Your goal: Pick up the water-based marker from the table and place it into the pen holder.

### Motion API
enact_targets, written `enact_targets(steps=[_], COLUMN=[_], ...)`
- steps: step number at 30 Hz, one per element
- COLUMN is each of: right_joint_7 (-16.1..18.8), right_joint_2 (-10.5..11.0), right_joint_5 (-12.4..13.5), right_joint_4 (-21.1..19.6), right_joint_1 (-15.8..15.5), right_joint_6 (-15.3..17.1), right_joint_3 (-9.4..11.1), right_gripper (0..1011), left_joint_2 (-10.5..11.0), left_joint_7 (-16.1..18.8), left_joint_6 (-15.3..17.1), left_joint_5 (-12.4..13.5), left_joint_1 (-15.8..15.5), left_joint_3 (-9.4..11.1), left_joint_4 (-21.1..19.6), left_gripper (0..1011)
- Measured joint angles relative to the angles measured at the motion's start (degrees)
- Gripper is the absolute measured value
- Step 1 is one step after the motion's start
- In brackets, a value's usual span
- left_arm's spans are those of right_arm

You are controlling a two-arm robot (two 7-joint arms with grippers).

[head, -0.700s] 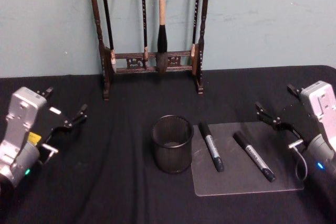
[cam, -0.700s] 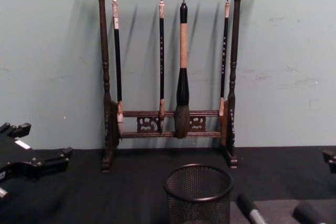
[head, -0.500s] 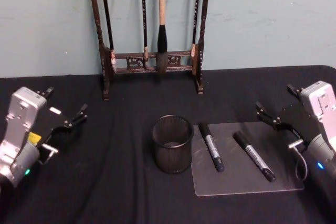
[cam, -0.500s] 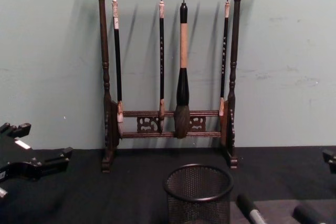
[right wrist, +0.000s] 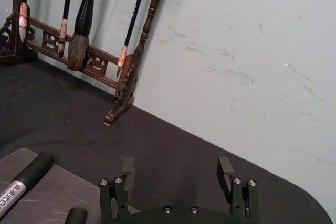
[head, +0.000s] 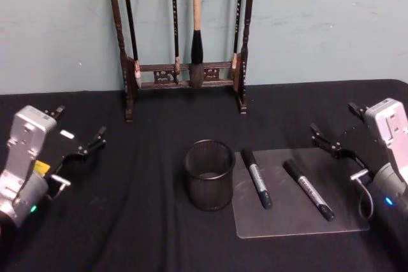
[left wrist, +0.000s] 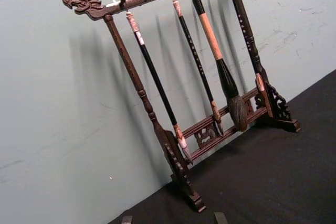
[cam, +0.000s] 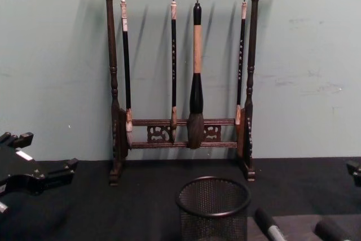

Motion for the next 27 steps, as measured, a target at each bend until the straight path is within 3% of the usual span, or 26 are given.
enact_targets(steps=[9, 15, 16, 18, 21, 23, 27], right_joint_7=[0.2, 0.9, 2.0, 2.6, 4.3, 4.4, 5.6], right_joint_2=[-0.1, -0.2, -0.1, -0.1, -0.3, -0.4, -1.1], right_joint_5=[-0.2, 0.5, 1.9, 2.6, 4.9, 5.2, 6.4], right_joint_4=[-0.8, -3.7, -5.5, -6.3, -8.8, -9.1, -9.8], right_joint_1=[-0.4, -1.7, -2.3, -2.5, -3.1, -3.2, -3.2], right_joint_6=[0.4, 3.4, 6.8, 8.7, 15.6, 16.5, 21.8], right_joint_3=[0.4, 1.7, 2.3, 2.6, 3.6, 3.7, 4.2], right_gripper=[1002, 1002, 1002, 1002, 1002, 1002, 1002], left_joint_2=[0.0, 0.0, 0.0, 0.0, 0.0, 0.0, 0.0], left_joint_7=[0.0, 0.0, 0.0, 0.0, 0.0, 0.0, 0.0], left_joint_6=[0.0, 0.0, 0.0, 0.0, 0.0, 0.0, 0.0], left_joint_5=[0.0, 0.0, 0.0, 0.0, 0.0, 0.0, 0.0], left_joint_1=[0.0, 0.0, 0.0, 0.0, 0.0, 0.0, 0.0], left_joint_3=[0.0, 0.0, 0.0, 0.0, 0.0, 0.0, 0.0], left_joint_4=[0.0, 0.0, 0.0, 0.0, 0.0, 0.0, 0.0], left_gripper=[1009, 1009, 1009, 1009, 1009, 1009, 1009])
